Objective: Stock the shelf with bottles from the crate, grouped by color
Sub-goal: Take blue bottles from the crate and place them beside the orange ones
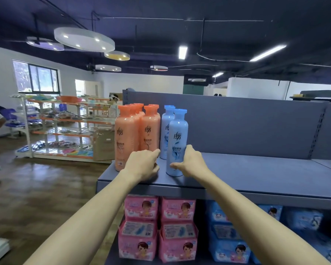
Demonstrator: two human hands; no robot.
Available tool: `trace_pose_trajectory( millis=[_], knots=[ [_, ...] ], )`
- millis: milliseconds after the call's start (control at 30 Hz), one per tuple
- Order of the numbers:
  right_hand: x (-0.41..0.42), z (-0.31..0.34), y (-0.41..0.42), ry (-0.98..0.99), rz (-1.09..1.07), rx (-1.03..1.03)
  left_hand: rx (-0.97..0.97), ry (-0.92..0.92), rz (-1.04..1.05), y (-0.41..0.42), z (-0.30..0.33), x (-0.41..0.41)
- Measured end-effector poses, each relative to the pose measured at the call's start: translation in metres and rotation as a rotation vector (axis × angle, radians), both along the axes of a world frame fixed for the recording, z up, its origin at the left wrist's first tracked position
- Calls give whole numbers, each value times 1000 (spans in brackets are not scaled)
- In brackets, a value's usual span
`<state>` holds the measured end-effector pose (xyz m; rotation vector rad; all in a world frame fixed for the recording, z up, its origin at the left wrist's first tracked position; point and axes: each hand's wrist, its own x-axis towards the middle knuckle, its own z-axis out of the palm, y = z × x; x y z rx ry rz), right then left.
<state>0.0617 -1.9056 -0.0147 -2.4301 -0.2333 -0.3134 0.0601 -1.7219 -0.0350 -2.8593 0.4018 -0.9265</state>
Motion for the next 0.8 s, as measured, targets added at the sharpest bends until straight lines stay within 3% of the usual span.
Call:
trace_pose_trajectory(
  millis=[800],
  knots=[
    [57, -3, 32, -13, 48, -17, -183, -122, 3, -1, -25, 32]
  ],
)
